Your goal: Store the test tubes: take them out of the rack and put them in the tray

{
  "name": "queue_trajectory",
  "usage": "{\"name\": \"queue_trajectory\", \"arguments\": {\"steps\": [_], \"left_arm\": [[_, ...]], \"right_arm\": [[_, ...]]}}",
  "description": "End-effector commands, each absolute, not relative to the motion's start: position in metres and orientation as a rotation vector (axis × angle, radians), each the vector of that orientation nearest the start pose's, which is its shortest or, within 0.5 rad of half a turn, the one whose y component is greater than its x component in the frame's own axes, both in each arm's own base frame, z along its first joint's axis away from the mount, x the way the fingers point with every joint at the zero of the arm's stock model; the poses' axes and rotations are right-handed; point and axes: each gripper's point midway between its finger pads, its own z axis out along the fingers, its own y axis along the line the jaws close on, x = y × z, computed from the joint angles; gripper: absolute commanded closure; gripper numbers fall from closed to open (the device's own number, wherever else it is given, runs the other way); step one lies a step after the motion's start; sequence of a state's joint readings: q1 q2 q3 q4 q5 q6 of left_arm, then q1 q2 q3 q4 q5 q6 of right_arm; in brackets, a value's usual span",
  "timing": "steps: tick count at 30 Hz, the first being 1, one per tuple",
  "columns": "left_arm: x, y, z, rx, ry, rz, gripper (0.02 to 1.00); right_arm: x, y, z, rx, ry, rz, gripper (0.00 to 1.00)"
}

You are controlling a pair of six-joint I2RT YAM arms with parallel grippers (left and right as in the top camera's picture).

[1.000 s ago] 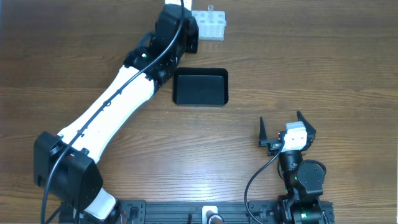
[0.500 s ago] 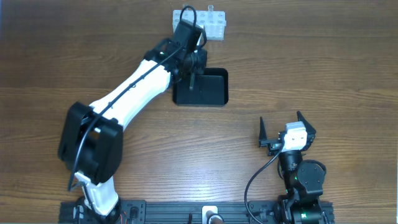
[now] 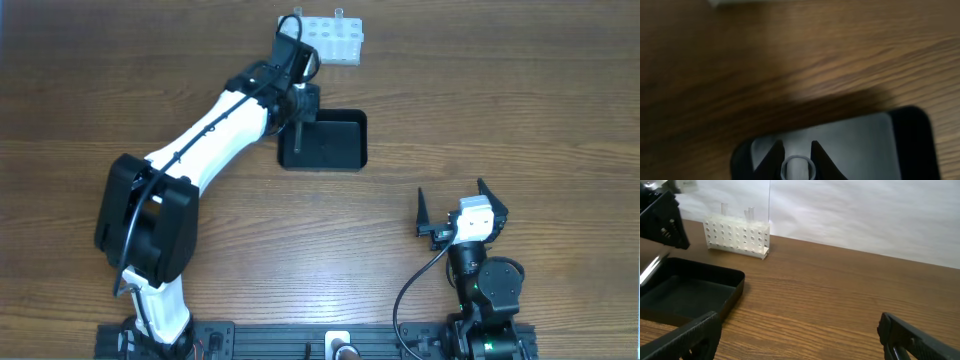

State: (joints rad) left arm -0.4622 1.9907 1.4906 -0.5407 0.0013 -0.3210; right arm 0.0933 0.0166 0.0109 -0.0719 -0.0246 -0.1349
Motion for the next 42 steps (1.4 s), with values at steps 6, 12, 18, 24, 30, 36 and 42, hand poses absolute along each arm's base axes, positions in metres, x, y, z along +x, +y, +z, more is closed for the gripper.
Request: {"name": "queue_trajectory", "arguments": {"steps": [6,12,18,24,30,36,42], "left_arm": [[0.431,-0.211,0.058,0.143,2.732,-0.258,0.976],[0.429,-0.21,0.046,0.143,2.757,-0.246,0.976],[0.43,-0.208,0.044,0.138,2.759,-0.229,0.969],[0.43,-0.207,0.038,0.135,2.77,-0.226,0.93],[0.43,-0.207,0.037,0.136,2.771,-0.227,0.89],[0.43,-0.207,0.037,0.136,2.77,-0.227,0.836],[0.431,-0.207,0.037,0.135,2.77,-0.222,0.805]], "right_arm": [[0.245,0.029,0.155,-0.218,1.639,-0.007,0.009],[0.245,0.029,0.155,-0.218,1.639,-0.007,0.009],[0.245,0.029,0.155,-0.218,1.639,-0.007,0.007],[0.245,0.029,0.155,-0.219,1.639,-0.007,0.009],[0.245,0.029,0.155,-0.219,1.639,-0.007,0.009],[0.245,0.029,0.155,-0.218,1.639,-0.007,0.009],[0.245,0.029,0.155,-0.218,1.639,-0.007,0.007]]}}
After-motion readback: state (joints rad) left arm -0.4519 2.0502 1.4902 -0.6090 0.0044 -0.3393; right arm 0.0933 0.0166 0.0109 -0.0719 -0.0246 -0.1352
